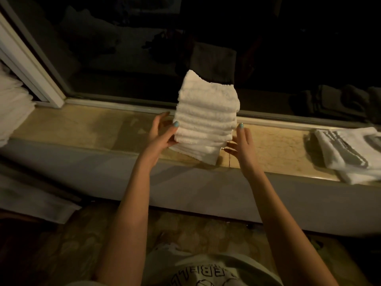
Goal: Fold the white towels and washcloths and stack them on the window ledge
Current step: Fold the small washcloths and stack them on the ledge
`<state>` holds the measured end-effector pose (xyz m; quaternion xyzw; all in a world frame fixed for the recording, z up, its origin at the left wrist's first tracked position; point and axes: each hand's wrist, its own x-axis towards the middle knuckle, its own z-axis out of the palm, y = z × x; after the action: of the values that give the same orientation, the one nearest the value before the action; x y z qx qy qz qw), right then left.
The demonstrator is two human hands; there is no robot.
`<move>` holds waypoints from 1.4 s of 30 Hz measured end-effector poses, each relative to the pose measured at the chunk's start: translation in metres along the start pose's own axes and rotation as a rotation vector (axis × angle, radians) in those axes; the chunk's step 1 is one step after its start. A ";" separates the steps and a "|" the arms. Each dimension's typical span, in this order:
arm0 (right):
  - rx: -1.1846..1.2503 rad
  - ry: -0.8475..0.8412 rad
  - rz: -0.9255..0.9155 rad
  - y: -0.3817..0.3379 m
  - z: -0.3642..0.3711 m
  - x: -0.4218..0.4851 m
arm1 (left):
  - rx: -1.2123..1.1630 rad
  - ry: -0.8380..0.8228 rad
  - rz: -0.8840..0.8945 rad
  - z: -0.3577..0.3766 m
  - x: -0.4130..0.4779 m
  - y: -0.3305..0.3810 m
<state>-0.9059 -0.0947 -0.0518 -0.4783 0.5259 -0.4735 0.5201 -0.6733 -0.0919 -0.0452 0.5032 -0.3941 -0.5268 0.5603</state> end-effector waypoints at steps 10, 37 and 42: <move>-0.246 -0.021 -0.255 -0.048 0.014 0.020 | 0.201 -0.311 0.050 0.005 0.018 0.027; -0.314 0.304 -0.291 -0.026 0.062 0.001 | 0.144 -0.373 0.139 -0.015 0.056 0.020; -0.333 0.311 -0.301 -0.025 0.064 0.000 | 0.102 -0.360 0.119 -0.016 0.054 0.015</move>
<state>-0.8411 -0.0971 -0.0279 -0.5515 0.5932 -0.5201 0.2709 -0.6480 -0.1440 -0.0386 0.4045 -0.5432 -0.5536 0.4846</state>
